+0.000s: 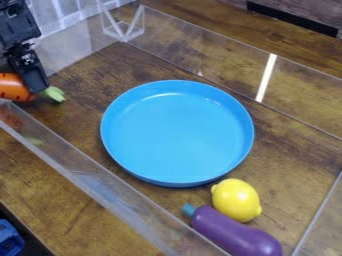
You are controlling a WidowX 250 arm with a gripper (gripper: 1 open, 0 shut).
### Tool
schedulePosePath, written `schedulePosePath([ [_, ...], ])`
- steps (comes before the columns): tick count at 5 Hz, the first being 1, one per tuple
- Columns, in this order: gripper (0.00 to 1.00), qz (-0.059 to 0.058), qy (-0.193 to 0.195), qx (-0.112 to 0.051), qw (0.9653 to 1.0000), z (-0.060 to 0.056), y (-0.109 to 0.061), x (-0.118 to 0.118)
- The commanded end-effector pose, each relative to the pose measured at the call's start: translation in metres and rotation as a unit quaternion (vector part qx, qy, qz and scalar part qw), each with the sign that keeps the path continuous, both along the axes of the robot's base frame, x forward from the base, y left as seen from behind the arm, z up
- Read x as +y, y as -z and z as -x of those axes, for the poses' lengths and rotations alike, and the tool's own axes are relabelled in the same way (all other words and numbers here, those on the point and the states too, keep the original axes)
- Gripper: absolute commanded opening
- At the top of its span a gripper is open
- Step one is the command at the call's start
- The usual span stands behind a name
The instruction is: Remove the carrot from the blue tray and put it on the table
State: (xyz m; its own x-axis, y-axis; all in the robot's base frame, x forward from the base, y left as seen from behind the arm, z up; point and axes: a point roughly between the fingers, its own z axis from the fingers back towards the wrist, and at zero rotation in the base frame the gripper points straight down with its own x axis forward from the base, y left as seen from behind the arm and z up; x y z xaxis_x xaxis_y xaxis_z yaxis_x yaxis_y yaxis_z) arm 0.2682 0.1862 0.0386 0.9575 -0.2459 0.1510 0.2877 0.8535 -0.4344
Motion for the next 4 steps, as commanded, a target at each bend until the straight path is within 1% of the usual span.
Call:
schedulePosePath([
  [1,0.00,-0.013,-0.020,-0.015,0.9996,0.0001,-0.0155,0.0176],
  [2,1.00,-0.004,-0.022,-0.009,0.9997,-0.0004,-0.0144,0.0168],
  [3,1.00,-0.003,-0.025,-0.008,0.9996,-0.0008,-0.0118,0.0148],
  [4,1.00,-0.001,-0.029,-0.008,0.9995,-0.0014,-0.0128,0.0126],
])
